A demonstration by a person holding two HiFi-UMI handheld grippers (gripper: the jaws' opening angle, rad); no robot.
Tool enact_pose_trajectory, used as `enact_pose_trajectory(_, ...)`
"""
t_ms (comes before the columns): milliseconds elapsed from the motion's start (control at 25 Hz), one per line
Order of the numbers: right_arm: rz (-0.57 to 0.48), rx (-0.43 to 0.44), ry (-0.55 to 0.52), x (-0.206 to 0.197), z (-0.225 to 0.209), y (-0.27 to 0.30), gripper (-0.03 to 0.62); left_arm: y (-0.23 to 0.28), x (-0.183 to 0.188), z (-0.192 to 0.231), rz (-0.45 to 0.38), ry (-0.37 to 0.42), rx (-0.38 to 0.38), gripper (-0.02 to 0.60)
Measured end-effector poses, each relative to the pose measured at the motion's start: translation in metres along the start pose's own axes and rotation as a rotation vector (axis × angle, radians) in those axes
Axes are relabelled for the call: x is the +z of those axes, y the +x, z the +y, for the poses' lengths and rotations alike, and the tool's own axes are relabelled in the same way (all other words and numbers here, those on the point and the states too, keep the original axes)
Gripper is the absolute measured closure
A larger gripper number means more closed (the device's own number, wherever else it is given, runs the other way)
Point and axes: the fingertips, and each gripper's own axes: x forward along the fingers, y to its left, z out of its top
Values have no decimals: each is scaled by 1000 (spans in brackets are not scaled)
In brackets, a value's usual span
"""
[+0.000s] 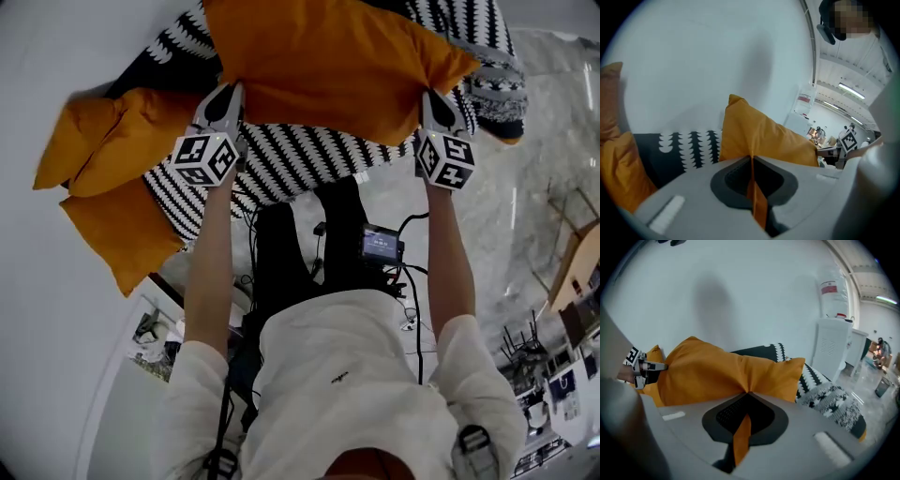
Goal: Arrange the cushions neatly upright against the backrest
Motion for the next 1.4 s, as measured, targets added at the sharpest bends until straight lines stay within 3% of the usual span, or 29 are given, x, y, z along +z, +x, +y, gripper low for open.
enact_pose_trajectory(320, -129, 144, -167, 95, 95, 36, 568, -86, 13, 64, -176, -67, 163, 575)
enact_pose_trajectory(520, -192, 206, -213, 138, 128, 64, 568, -99, 7, 87, -258, -134, 233, 575)
enact_pose_trajectory(720, -245, 254, -249, 169, 164, 79, 568, -120, 9, 103, -340, -151, 312, 575)
enact_pose_trajectory(1040, -259, 325, -313, 178, 244, 86, 566, -158, -16, 158, -325, -181, 410, 574)
enact_pose_trajectory(1160, -236, 325, -284, 171, 244, 96, 566, -149, -26, 162, -286, -149, 414, 572)
enact_pose_trajectory(1400, -173, 330, -310, 147, 226, 109, 565, -124, -51, 157, -220, -163, 387, 571)
